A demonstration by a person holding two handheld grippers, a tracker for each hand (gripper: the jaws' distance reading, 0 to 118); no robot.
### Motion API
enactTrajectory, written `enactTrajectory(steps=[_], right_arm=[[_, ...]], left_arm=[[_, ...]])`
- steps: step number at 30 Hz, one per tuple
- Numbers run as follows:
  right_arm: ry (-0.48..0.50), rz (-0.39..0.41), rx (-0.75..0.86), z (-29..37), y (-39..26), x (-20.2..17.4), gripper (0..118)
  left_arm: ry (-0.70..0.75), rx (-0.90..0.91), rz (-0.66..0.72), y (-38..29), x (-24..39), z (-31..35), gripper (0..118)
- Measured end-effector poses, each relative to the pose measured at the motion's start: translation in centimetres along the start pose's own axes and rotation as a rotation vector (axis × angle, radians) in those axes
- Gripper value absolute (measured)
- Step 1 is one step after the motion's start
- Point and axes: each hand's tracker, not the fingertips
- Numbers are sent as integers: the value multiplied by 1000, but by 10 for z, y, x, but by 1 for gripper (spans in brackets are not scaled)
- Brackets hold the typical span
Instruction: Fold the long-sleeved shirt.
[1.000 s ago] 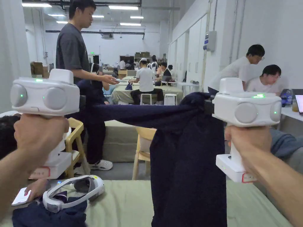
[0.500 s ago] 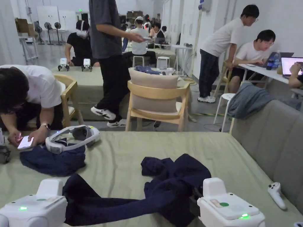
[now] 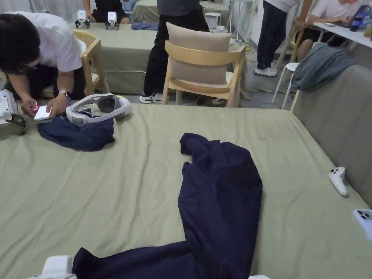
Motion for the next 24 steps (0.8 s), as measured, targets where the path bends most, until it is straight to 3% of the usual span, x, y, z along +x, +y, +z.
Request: enactTrajectory(steps=[1, 2, 3, 4, 5, 8, 10, 11, 12, 13, 14, 15, 16, 18, 20, 21, 22, 23, 24], right_arm=[[24, -16, 10, -2, -1, 2, 7], [13, -11, 18, 0, 0, 1, 26], [-16, -3, 23, 4, 5, 0, 59], [-69, 26, 42, 9, 12, 0, 94], [-67, 29, 83, 17, 19, 1, 118], [-42, 4, 249, 55, 47, 3, 116], [-102, 34, 359, 77, 61, -2, 115], [-112, 51, 399, 86, 67, -4, 102], [-92, 66, 434, 94, 70, -5, 76], [-90, 70, 468, 99, 72, -7, 39], [-95, 85, 485, 98, 74, -5, 24], [-121, 101, 495, 98, 74, -7, 24], [-162, 115, 508, 100, 73, -8, 0], [-96, 104, 502, 102, 73, -6, 0], [-106, 87, 505, 103, 70, -6, 0], [-108, 90, 504, 104, 70, -5, 0], [-102, 76, 497, 102, 69, 3, 0], [-97, 64, 493, 101, 68, 7, 0], [-92, 56, 485, 100, 68, 11, 0]], left_arm=[[6, 1, -4, 1, 4, 2, 28], [11, 5, -8, 4, 7, 5, 67], [35, 17, -14, 7, 10, 9, 96], [49, 26, -19, 11, 8, 2, 111], [48, 55, -24, 16, 10, 10, 105], [65, 234, -56, 29, 8, 14, 106], [84, 323, -48, 37, 17, 23, 102], [45, 352, -45, 43, 23, 32, 83], [-9, 389, -40, 47, 30, 40, 54], [-58, 409, -41, 46, 35, 41, 31], [-96, 418, -54, 45, 40, 37, 22], [-110, 413, -70, 43, 48, 29, 22], [-82, 418, -85, 45, 76, 60, 6], [-176, 372, -126, 38, 92, 53, 4], [-210, 299, -118, 34, 110, 37, 4], [-217, 271, -141, 30, 118, 29, 9], [-222, 242, -170, 25, 128, 20, 30], [-215, 209, -215, 19, 138, 8, 82], [-204, 175, -264, 10, 147, 0, 111]])
